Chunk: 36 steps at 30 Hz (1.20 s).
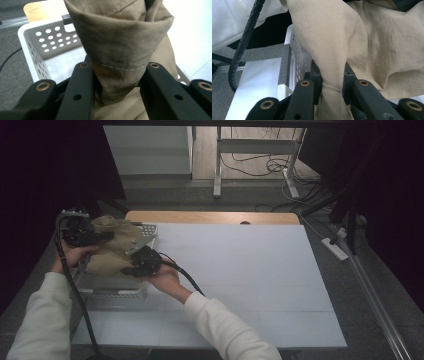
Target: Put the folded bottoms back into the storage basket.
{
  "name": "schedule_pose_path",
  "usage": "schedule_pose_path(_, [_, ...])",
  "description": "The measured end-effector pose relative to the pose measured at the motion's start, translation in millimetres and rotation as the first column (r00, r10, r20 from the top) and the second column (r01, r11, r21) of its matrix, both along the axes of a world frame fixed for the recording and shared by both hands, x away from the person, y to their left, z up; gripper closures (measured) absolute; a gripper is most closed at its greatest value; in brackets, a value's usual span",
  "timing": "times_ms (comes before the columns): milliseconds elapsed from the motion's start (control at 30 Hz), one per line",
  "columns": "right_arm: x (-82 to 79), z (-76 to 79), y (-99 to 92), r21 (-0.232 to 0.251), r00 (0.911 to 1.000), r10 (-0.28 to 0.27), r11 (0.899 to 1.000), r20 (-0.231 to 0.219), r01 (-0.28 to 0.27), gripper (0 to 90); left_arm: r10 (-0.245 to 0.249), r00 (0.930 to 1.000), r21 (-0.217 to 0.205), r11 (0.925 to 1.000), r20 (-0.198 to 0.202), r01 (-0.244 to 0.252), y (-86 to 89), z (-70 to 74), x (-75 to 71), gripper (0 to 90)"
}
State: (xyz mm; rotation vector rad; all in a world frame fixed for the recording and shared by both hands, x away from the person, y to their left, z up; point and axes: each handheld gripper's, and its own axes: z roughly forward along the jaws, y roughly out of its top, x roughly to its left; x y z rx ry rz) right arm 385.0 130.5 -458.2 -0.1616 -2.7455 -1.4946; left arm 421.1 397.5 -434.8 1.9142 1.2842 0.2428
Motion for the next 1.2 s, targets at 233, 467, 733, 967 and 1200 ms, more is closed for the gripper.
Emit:
schedule_pose_path(233, [1.2, -0.1, 2.2, -0.007, 1.0, 0.003, 1.0, 0.001, -0.003, 76.8, -0.004, 1.0, 0.013, 0.9999, -0.007, 0.004, -1.8, -1.9, 2.2, 71.4])
schedule_pose_path(467, [0.7, -0.9, 0.8, -0.003, 0.9999, -0.014, 1.0, 0.0, 0.014, 59.0, 0.052, 0.9982, 0.039, 0.9978, 0.031, -0.053, -9.1, -3.7, 8.3, 50.9])
schedule_pose_path(733, [-3.6, 10.5, -17.1, 0.067, 0.9946, -0.1, 0.993, 0.027, 0.098, 37.3, 0.13, 0.9888, 0.141, 0.9801, 0.072, -0.14, -18.3, 4.3, 8.2, 24.9])
schedule_pose_path(967, [2.0, 9.9, -44.4, 0.07, 0.9926, -0.121, 0.99, 0.01, 0.12, 37.1, 0.072, 0.9951, 0.115, 0.9902, 0.068, -0.079, -28.4, 5.2, 1.5, 26.7])
schedule_pose_path(1200, [5.7, 8.8, -78.0, 0.084, 0.99, -0.141, 0.987, 0.0, 0.141, 37.0, 0.011, 0.9967, 0.095, 0.9953, 0.08, -0.018, -46.2, 5.5, -9.7, 29.5])
